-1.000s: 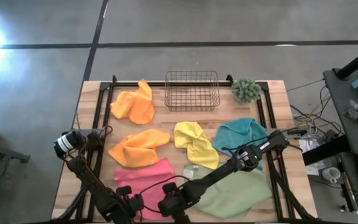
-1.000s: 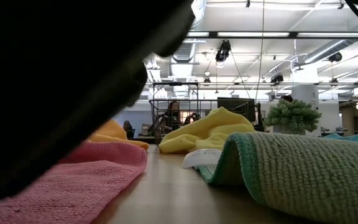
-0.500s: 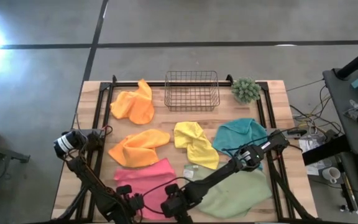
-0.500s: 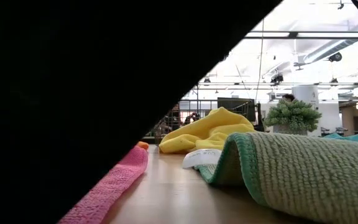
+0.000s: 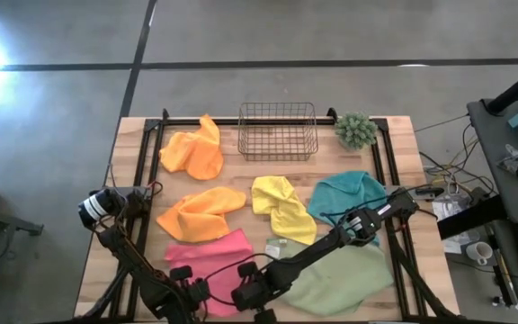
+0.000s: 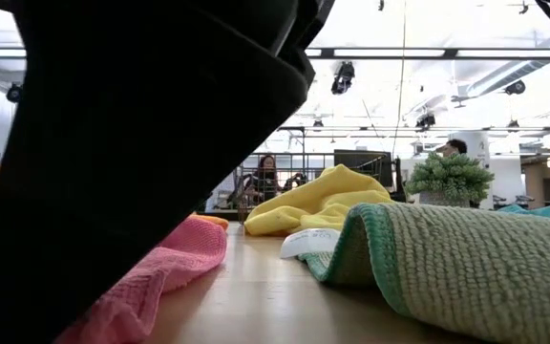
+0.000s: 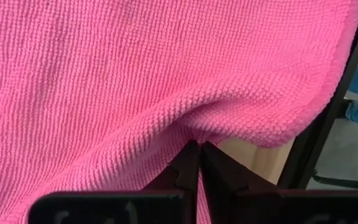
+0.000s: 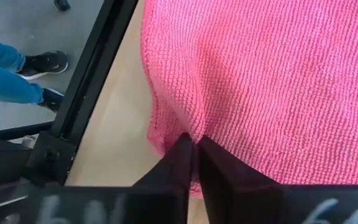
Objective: Fold microfiber towels
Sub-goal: Fold the pink microfiber cloth
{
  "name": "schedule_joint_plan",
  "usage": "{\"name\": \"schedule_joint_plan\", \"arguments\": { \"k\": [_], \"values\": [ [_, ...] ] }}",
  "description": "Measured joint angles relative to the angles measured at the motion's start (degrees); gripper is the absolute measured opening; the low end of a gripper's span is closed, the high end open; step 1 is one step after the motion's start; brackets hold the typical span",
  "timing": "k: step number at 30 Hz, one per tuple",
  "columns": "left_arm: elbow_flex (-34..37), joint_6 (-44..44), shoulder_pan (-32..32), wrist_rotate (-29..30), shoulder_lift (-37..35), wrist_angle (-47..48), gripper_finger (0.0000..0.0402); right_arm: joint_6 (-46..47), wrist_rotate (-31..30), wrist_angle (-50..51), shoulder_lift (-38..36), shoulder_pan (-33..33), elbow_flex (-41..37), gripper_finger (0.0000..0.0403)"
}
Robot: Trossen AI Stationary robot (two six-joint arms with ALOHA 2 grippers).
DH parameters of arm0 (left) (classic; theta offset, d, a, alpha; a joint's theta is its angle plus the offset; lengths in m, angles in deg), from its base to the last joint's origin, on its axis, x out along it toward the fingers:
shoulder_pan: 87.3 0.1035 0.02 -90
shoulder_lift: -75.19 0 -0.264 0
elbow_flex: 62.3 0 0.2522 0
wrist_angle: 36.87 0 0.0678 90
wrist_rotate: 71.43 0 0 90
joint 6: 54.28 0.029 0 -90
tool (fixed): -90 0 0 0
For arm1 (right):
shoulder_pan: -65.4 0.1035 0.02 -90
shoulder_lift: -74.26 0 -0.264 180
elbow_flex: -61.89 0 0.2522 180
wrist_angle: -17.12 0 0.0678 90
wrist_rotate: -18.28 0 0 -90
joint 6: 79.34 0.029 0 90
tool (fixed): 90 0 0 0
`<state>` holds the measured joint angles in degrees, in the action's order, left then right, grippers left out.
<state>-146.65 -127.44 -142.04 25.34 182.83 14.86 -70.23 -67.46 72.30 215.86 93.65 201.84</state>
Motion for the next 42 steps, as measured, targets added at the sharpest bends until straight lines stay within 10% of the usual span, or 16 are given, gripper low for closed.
{"name": "schedule_joint_plan", "arguments": {
  "k": [23, 42],
  "values": [
    [-7.52, 0.08, -1.55, -5.77, -1.96, 2.25, 0.0001, 10.95, -1.46, 8.48, -5.02, 3.13, 8.63, 0.0008],
    [-7.50, 0.09, -1.51, -0.59, -17.77, 12.04, 0.0001, 14.29, -7.62, 9.85, -13.77, 2.87, 8.69, 0.0008]
  ]
}}
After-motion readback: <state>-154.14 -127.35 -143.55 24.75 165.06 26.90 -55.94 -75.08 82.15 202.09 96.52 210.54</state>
